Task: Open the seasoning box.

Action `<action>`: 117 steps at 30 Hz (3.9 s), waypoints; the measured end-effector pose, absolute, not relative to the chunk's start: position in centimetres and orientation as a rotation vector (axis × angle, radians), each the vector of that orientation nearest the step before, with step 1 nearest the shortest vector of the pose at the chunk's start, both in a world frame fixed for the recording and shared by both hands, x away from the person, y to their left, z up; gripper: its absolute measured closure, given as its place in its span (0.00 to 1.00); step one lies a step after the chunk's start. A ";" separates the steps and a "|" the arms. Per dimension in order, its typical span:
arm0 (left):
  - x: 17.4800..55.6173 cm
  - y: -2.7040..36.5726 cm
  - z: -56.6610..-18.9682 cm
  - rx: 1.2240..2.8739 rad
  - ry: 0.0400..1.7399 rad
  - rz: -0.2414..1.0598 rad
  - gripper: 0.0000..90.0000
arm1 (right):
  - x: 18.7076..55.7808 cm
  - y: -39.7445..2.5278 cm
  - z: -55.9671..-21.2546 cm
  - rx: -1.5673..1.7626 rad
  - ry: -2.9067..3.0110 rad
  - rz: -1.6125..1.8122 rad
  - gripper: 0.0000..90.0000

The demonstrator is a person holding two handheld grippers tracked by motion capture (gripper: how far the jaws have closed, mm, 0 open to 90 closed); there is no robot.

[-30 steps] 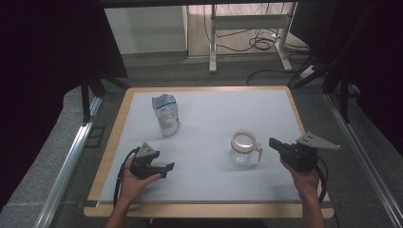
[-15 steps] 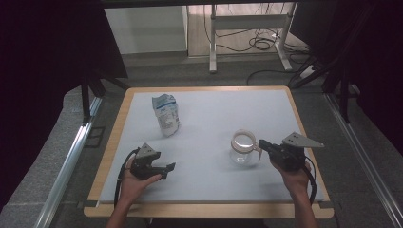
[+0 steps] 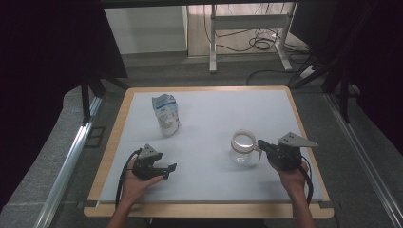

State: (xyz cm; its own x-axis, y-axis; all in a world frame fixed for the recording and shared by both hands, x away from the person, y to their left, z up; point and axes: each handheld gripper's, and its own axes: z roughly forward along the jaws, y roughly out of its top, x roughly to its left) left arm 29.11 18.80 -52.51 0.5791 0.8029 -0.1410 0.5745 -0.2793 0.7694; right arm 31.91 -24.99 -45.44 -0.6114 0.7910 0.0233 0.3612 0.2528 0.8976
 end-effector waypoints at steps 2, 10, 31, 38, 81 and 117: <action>29.0 18.7 -52.5 1.991 1.092 0.352 0.32 | 31.9 -25.0 -45.4 1.050 2.092 1.323 1.00; 29.1 18.6 -52.6 1.980 1.095 0.336 0.36 | 31.9 -25.1 -45.5 1.045 2.087 1.328 1.00; 29.3 16.0 -51.9 1.960 1.007 0.327 0.93 | 31.7 -25.3 -45.6 1.052 2.077 1.344 1.00; 29.9 14.4 -51.9 1.971 0.975 0.303 0.99 | 31.7 -25.3 -45.6 1.050 2.080 1.342 1.00; 34.5 4.1 -48.3 2.003 0.788 0.227 1.00 | 31.6 -25.6 -45.8 1.062 2.074 1.368 1.00; 35.8 2.4 -48.1 2.031 0.776 0.211 1.00 | 31.8 -25.5 -46.0 1.046 2.051 1.348 1.00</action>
State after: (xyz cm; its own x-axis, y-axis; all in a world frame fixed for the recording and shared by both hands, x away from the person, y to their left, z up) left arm 35.85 2.44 -48.06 0.7864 0.5994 -0.1490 0.4413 -0.3766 0.8145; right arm 31.80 -25.47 -45.95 -0.5994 0.8001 0.0237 0.3395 0.2273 0.9128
